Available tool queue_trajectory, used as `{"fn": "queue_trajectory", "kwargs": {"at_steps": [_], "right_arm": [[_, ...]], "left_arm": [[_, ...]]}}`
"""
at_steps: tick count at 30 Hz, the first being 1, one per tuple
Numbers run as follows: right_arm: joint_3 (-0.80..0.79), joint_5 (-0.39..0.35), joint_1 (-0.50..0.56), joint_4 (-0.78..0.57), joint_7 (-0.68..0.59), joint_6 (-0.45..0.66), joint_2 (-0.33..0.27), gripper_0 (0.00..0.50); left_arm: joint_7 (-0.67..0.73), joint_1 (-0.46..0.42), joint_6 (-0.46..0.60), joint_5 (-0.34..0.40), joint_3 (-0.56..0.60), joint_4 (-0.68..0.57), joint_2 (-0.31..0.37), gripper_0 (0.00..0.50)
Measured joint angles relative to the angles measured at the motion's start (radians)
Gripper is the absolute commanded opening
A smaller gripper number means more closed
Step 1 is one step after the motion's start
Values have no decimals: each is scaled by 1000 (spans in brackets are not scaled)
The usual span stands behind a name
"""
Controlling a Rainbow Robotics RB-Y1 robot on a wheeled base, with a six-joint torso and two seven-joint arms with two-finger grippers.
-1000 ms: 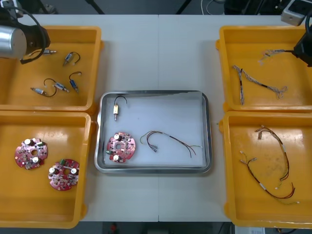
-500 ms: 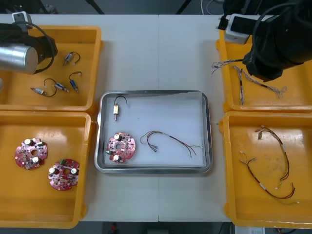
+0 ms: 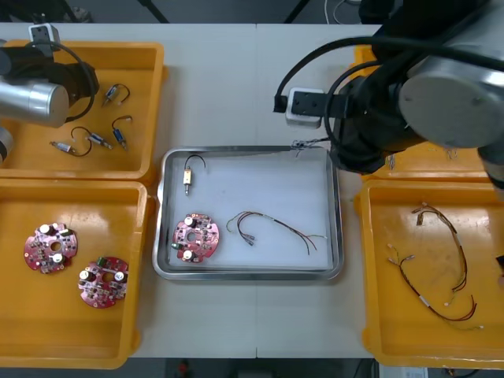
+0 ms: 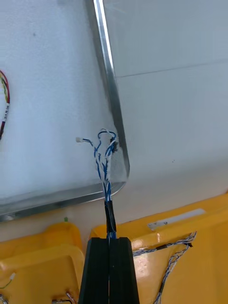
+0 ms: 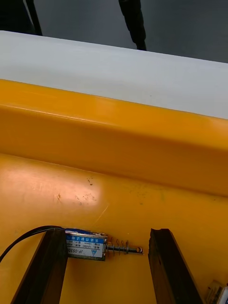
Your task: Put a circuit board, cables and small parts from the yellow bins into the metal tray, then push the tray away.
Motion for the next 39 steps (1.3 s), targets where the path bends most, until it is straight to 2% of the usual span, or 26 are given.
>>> {"fn": "queue_trajectory", "kwargs": {"at_steps": [9, 20, 29, 36, 37, 38, 39], "right_arm": [[158, 51, 0, 43, -23, -6, 34, 0], [286, 112, 1, 131, -26, -164, 37, 0], [315, 116, 2, 228, -26, -268, 55, 0], [376, 190, 14, 242, -26, -329, 56, 0], [381, 193, 19, 242, -26, -338, 56, 0], [383, 195, 25, 242, -26, -344, 56, 23], [384, 195, 31, 242, -26, -349, 56, 100]], "left_arm": [[0, 0, -18, 0, -6, 9, 0, 500], [0, 32, -66, -20, -17, 10, 1, 500], [0, 48, -87, -20, -35, 11, 1, 500], [0, 48, -88, -20, -35, 11, 1, 500], [0, 48, -88, -20, -35, 11, 1, 485], [0, 48, -88, -20, -35, 11, 1, 425], [0, 48, -88, -20, -35, 11, 1, 197]]}}
